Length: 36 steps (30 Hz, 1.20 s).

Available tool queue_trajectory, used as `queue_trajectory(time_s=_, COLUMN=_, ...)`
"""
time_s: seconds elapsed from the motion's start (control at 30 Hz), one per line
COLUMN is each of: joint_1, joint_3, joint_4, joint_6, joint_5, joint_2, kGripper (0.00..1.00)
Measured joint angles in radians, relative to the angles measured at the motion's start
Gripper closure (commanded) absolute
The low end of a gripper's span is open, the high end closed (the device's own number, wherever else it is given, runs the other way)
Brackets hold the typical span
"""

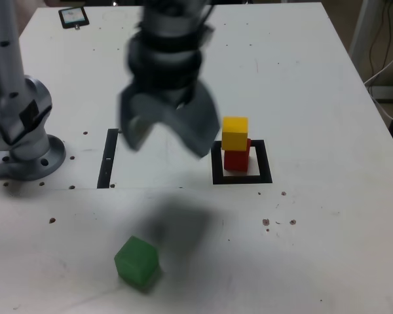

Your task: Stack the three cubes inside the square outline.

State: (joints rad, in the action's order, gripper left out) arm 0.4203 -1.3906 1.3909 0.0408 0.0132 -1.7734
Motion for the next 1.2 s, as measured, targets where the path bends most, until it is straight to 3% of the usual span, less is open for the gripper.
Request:
queue_trajectory(time_s=0.2, joint_1=0.183, joint_3=0.062, joint_4=-0.115, joint_6=0.117, joint_5=-0.061, joint_2=0.016, kGripper=0.01)
queue_trajectory(time_s=0.43, joint_1=0.318, joint_3=0.134, joint_4=-0.227, joint_6=0.284, joint_5=-0.084, joint_2=0.015, kGripper=0.01)
queue_trajectory(time_s=0.63, joint_1=0.351, joint_3=0.15, joint_4=-0.227, joint_6=0.372, joint_5=-0.084, joint_2=-0.005, kGripper=0.01)
queue_trajectory(time_s=1.2, joint_1=0.393, joint_3=0.139, joint_4=-0.294, joint_6=0.408, joint_5=-0.082, joint_2=-0.102, kGripper=0.03)
